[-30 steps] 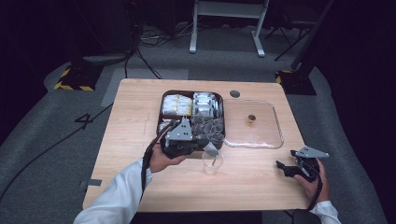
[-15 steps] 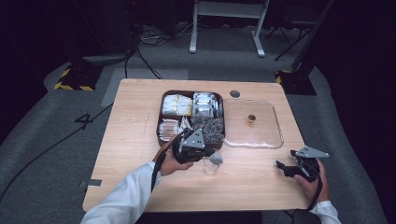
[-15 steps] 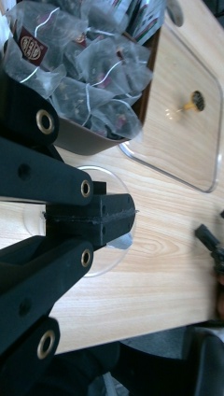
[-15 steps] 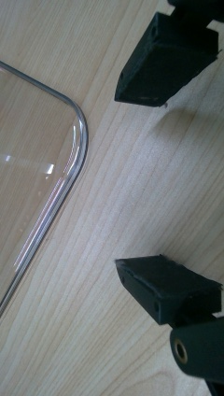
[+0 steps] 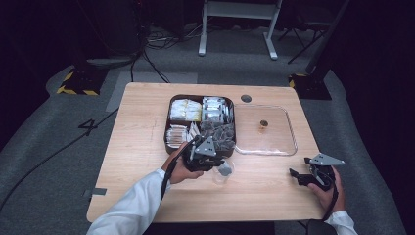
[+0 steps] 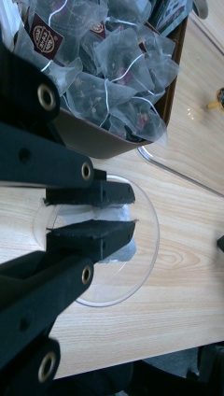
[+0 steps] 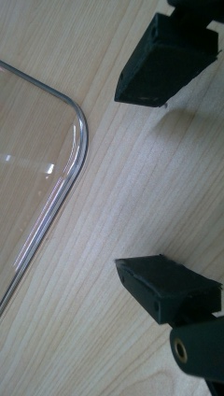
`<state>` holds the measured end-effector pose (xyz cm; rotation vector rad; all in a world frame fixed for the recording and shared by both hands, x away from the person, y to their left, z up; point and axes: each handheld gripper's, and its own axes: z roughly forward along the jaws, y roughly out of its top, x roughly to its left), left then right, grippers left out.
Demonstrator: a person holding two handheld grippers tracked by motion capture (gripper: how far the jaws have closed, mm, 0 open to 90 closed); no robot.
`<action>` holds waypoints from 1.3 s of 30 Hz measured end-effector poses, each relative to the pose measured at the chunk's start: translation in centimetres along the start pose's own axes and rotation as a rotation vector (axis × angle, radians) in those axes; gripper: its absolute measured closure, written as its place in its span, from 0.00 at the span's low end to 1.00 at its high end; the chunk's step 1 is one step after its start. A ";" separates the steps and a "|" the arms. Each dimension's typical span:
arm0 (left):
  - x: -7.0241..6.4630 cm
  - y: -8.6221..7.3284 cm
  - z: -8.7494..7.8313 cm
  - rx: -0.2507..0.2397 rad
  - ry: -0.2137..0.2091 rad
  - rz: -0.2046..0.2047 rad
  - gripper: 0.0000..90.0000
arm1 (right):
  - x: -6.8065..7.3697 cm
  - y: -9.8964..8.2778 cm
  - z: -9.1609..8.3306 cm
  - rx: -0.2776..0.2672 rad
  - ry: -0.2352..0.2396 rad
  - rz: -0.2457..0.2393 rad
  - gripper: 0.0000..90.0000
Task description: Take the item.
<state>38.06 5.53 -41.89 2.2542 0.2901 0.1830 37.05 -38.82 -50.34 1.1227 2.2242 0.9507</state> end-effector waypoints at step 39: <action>-0.7 0.4 -3.3 -0.020 0.045 -0.003 0.23 | 0.0 0.0 0.0 -0.001 -0.003 -0.002 0.19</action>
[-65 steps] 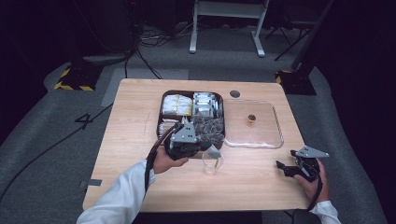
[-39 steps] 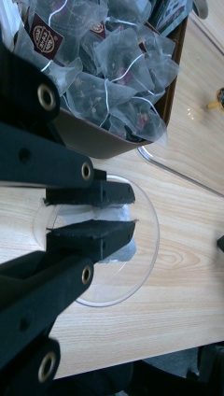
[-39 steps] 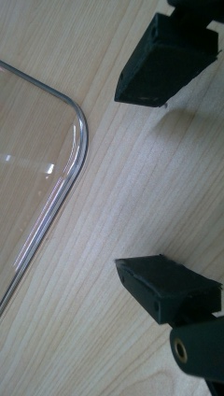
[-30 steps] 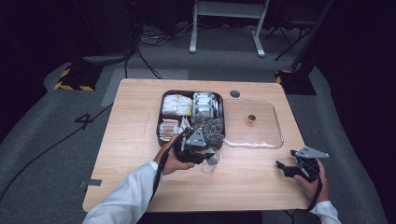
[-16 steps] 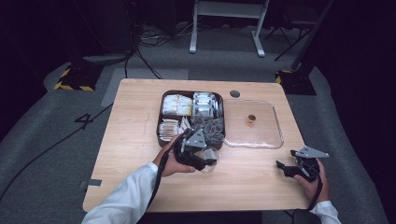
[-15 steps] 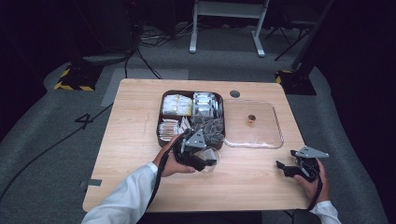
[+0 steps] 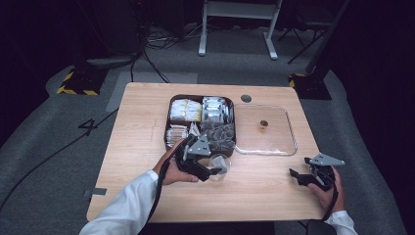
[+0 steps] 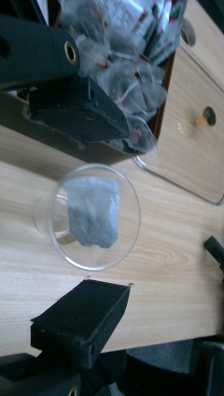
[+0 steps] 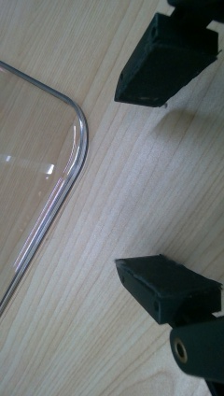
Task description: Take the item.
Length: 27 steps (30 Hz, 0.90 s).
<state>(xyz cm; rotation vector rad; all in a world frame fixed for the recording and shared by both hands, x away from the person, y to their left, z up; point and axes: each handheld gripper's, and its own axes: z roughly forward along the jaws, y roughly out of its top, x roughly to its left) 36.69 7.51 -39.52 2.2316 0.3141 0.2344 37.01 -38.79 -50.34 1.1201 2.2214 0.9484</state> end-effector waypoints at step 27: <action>1.0 -5.9 -5.1 0.100 0.204 -0.039 0.20 | 0.1 0.0 0.0 -0.002 -0.004 -0.002 0.19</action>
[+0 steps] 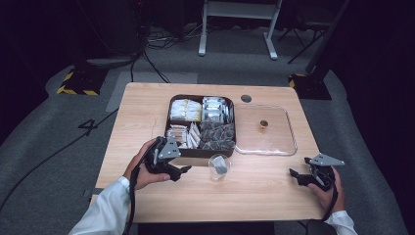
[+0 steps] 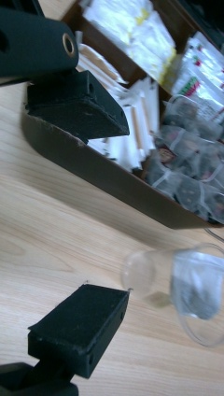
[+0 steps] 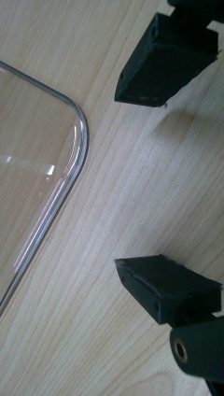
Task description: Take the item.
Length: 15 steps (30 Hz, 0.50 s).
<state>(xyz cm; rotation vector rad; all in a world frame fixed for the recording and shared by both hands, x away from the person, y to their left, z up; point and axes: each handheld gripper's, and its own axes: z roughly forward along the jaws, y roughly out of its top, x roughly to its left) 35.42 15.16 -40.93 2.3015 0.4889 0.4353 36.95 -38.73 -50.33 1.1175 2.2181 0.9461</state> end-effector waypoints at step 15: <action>0.8 -4.9 -1.4 0.058 0.058 -0.076 0.20 | 0.1 0.0 0.0 -0.003 -0.006 -0.007 0.19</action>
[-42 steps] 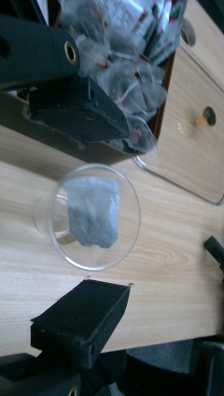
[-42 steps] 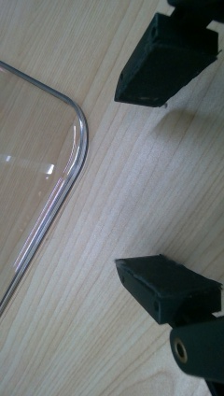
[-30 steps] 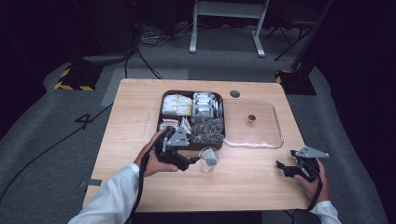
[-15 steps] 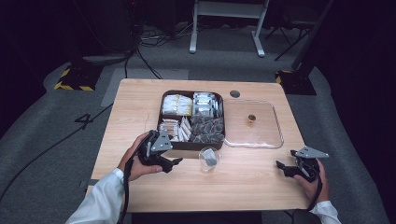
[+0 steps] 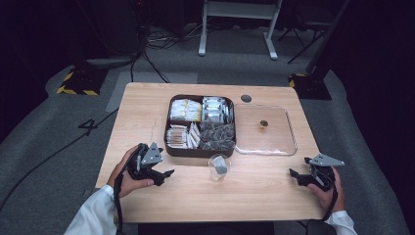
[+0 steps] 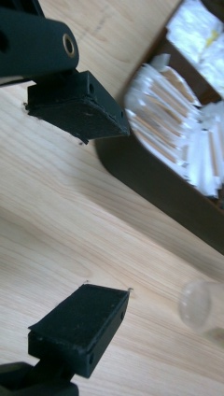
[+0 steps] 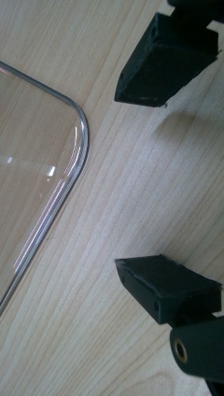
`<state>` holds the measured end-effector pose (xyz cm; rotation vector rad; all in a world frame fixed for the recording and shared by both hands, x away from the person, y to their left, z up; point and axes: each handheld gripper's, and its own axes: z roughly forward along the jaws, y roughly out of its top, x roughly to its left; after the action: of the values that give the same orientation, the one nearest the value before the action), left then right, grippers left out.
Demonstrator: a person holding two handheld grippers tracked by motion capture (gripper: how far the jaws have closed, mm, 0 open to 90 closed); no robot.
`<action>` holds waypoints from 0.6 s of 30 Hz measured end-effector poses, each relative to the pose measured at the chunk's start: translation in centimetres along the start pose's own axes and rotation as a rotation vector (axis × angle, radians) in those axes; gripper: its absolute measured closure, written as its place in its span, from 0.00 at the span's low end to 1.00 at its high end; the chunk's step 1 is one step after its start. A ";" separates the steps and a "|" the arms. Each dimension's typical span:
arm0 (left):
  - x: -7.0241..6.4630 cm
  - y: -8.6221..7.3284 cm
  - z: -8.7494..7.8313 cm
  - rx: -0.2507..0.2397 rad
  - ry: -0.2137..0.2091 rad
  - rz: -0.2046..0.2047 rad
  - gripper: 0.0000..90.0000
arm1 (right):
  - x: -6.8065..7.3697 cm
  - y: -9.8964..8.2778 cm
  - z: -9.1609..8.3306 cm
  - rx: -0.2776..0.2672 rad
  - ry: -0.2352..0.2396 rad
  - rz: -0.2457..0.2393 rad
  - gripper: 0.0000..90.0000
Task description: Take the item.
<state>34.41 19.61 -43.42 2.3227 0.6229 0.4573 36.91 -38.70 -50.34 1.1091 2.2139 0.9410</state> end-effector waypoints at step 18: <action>1.5 -4.9 -0.3 0.082 0.048 -0.102 0.20 | 0.0 0.0 0.0 0.000 0.001 0.000 0.19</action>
<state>34.00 23.84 -46.33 2.3492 0.7927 0.4488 36.91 -38.71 -50.34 1.1096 2.2146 0.9412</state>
